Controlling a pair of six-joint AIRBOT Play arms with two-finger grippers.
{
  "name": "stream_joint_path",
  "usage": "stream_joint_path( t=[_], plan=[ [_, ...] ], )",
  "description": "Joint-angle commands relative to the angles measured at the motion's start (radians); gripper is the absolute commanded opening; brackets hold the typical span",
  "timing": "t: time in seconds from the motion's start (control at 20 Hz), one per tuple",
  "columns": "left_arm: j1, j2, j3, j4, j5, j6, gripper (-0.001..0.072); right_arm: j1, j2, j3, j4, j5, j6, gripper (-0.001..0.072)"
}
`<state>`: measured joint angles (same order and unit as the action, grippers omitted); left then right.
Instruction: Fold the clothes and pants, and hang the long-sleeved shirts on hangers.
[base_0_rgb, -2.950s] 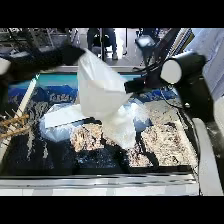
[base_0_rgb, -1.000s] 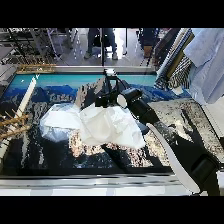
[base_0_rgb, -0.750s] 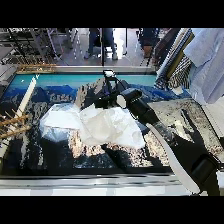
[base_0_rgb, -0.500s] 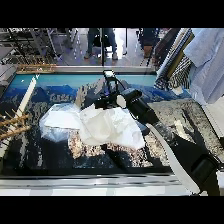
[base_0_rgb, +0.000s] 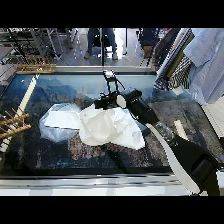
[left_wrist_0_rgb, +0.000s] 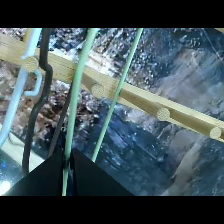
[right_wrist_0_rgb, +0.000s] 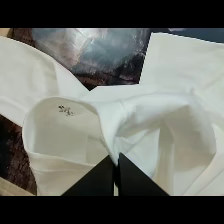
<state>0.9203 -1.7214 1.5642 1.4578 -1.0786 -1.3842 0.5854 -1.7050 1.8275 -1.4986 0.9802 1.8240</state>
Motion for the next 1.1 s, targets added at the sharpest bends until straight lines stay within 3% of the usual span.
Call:
stream_joint_path(
  t=[0.0,0.05,0.4,0.75,0.9,1.05],
  plan=[
    [0.000,-0.001,0.000,0.000,-0.003,0.001,0.0060,0.001,-0.001,0.000,0.001,0.004,0.000,0.0018],
    [0.000,-0.001,0.000,0.000,-0.003,0.001,0.0021,0.001,-0.001,0.000,0.001,0.004,0.000,0.0018],
    [0.000,0.026,0.002,0.000,0.006,0.013,0.0020,0.001,-0.001,0.000,0.001,0.007,0.000,0.0018],
    [0.000,0.206,0.002,-0.051,0.070,0.013,0.0020,0.001,-0.001,0.000,0.001,0.043,0.000,0.0018],
    [0.000,0.310,0.002,-0.237,0.148,0.058,0.0020,0.001,0.000,0.000,-0.018,0.045,0.000,0.0017],
    [0.000,0.394,0.002,-0.764,0.148,0.363,0.0020,0.000,0.004,0.019,-0.077,0.047,-0.008,0.0016]
  ],
)
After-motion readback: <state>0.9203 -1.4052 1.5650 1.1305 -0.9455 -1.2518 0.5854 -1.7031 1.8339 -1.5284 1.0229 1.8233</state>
